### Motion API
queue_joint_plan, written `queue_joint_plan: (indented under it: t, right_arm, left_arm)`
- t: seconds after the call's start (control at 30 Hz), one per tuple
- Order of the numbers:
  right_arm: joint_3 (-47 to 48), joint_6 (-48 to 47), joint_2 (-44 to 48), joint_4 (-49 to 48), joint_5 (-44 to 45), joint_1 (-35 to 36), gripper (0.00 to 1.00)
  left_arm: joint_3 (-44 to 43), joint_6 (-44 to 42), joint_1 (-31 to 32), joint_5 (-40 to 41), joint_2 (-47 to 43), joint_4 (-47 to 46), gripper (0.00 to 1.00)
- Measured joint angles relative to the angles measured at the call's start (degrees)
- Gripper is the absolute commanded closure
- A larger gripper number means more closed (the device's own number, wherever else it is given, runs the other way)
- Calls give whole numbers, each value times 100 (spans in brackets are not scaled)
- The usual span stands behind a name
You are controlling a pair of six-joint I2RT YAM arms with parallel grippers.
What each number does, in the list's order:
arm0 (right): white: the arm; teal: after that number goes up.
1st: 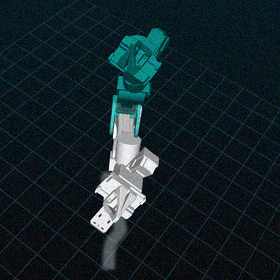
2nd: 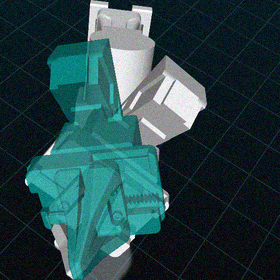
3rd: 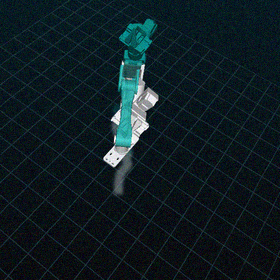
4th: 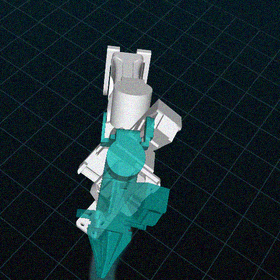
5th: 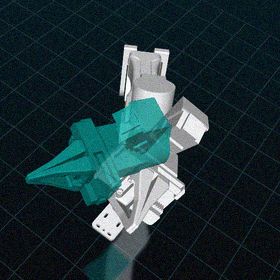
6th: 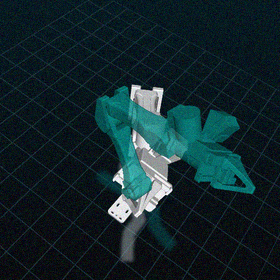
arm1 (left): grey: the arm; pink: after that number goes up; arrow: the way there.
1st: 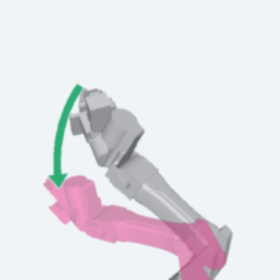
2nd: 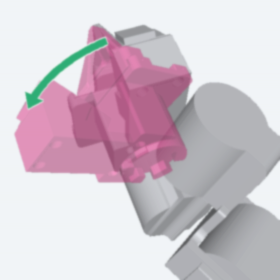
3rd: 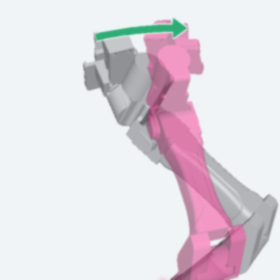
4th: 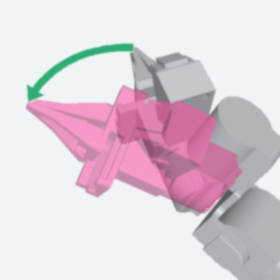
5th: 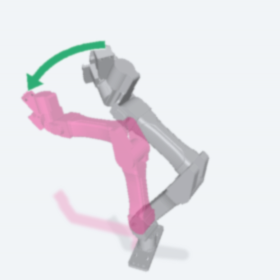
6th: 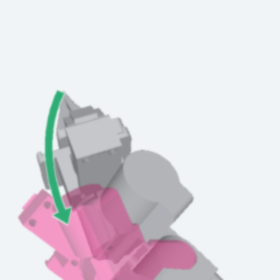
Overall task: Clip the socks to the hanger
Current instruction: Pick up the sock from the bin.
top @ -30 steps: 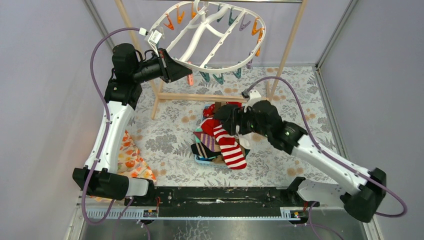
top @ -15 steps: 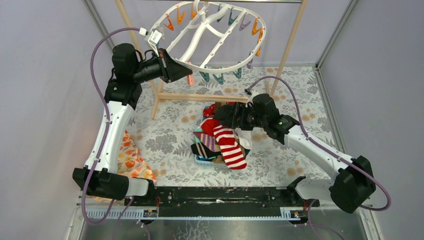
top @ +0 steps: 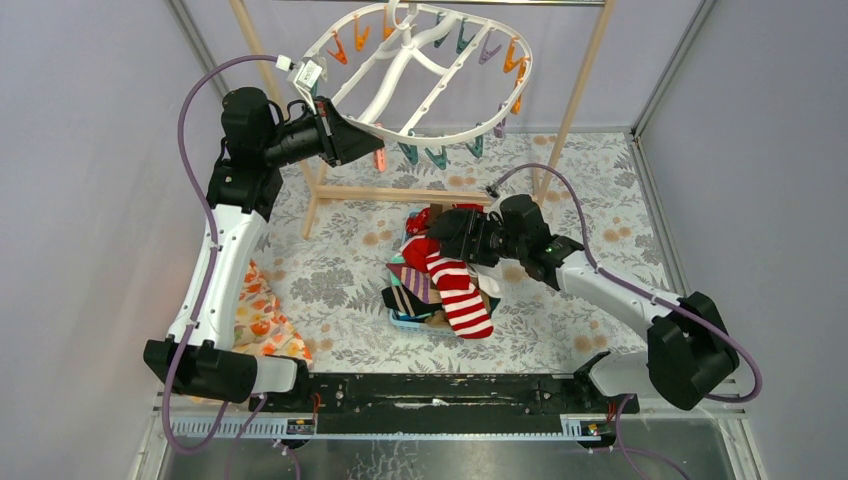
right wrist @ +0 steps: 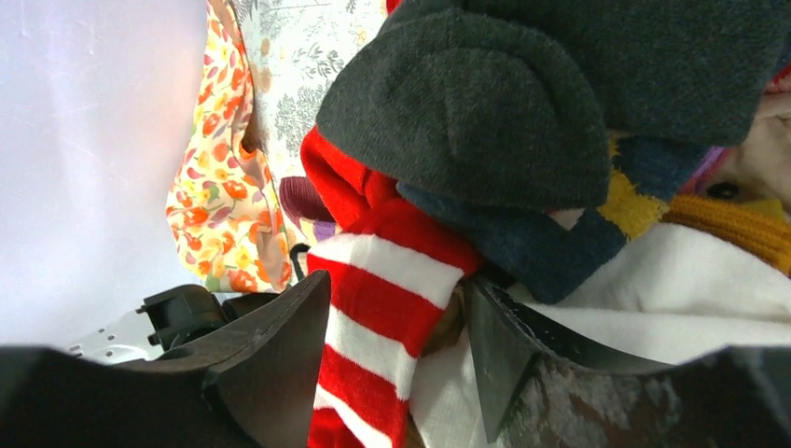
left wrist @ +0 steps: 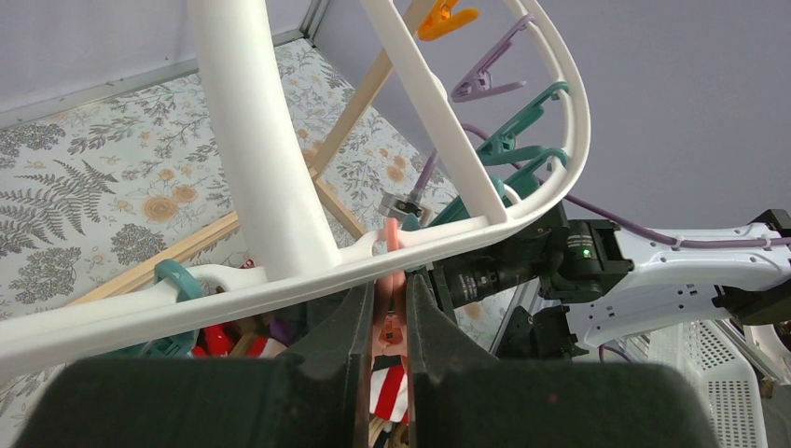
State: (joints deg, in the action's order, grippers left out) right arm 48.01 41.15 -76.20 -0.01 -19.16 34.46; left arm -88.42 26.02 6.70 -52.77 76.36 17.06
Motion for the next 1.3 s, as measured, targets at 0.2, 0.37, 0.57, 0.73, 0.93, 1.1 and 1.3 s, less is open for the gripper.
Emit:
queue_joint_plan:
  t: [0.2, 0.37, 0.57, 0.73, 0.93, 1.1, 1.3]
  right_arm:
    - [-201, 354, -234, -660, -186, -105, 43]
    - [-389, 671, -269, -1193, -348, -247, 48]
    - [-750, 1156, -275, -1895, -560, -431, 55]
    - [-831, 1432, -354, -2269, -697, -446, 61]
    - [-933, 1766, -385, -2754, -815, -448, 79]
    - [-1019, 2000, -380, -3259, -1005, -448, 93]
    - [-1397, 2258, -195, -4085, -1335, -448, 99]
  left_arm:
    - [0, 0, 0, -2, -4, 0, 100]
    - [0, 2, 0, -17, -4, 0, 100]
    - [0, 2, 0, -42, -9, 0, 100]
    - [0, 4, 0, -76, -15, 0, 100]
    - [2, 2, 0, -85, -15, 0, 100]
    - [2, 4, 0, -87, -15, 0, 100]
    - [2, 26, 0, -125, -15, 0, 100]
